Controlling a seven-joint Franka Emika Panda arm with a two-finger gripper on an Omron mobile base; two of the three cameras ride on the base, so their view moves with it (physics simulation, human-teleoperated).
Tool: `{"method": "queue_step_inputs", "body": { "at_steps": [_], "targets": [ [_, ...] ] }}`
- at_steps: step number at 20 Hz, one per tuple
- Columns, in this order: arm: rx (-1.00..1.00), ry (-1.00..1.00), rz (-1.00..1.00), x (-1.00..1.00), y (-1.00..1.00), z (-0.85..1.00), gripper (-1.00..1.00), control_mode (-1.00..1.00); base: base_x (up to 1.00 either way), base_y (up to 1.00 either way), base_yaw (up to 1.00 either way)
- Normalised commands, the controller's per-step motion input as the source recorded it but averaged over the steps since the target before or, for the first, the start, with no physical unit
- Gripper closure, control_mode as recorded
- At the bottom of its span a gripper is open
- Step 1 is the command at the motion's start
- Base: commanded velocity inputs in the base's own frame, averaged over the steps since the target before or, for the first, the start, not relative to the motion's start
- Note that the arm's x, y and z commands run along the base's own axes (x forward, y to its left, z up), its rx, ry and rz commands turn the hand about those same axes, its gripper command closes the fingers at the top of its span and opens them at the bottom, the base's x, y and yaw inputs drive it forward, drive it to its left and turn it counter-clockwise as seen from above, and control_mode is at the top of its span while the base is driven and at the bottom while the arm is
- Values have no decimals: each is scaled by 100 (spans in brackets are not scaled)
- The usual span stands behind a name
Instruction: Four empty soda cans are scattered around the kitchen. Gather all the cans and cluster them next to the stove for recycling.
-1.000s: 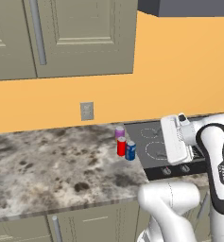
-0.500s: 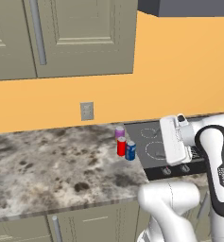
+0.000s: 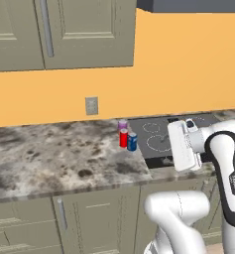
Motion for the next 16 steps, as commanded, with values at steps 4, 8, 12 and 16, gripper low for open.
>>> {"method": "queue_step_inputs", "body": {
  "at_steps": [4, 8, 12, 16],
  "targets": [
    [0, 0, 0, 0, 0, 0, -100, 100, -58, 13, 18],
    [0, 0, 0, 0, 0, 0, -100, 100, -32, 49, 28],
    [0, 0, 0, 0, 0, 0, -100, 100, -6, 38, 42],
    [0, 0, 0, 0, 0, 0, -100, 100, 0, 17, 49]
  ]
}}
